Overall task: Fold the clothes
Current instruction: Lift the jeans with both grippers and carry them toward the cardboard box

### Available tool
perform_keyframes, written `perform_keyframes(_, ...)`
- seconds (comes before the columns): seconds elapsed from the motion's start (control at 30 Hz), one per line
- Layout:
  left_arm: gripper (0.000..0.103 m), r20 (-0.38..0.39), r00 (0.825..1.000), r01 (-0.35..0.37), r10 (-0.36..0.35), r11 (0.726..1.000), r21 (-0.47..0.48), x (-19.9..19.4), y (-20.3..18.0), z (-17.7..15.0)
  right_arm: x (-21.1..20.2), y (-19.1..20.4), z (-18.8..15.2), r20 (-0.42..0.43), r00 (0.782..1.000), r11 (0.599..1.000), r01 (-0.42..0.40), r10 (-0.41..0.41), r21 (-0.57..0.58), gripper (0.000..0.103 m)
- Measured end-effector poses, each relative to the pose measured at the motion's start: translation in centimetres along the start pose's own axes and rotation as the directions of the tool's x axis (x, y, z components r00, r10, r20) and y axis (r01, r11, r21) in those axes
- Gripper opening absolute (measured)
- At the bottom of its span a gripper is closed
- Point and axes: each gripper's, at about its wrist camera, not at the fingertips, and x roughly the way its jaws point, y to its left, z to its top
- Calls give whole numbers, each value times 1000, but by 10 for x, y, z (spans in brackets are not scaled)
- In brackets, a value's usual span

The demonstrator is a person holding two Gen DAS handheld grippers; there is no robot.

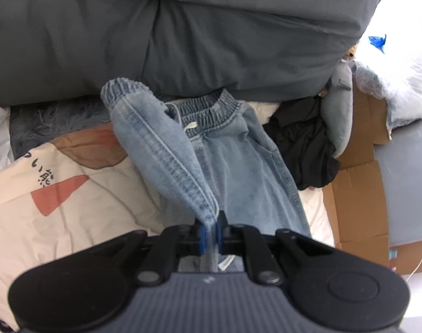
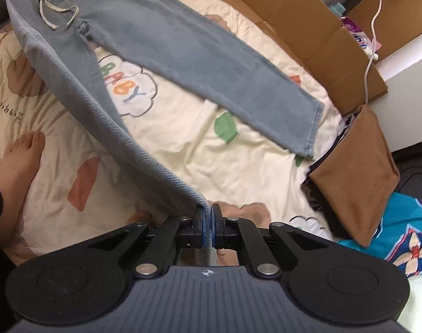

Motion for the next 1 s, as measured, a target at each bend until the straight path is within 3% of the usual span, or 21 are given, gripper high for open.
perform_keyframes(0.53, 8, 28, 999, -30, 29, 998, 51, -7, -50, -9, 25, -50, 22, 24, 999, 999, -19, 20, -39, 1)
perform_keyframes(1.0, 8, 38, 998, -61, 59, 996, 62, 29, -98, 7, 67, -83, 99, -41, 998, 971, -52, 43, -232, 1)
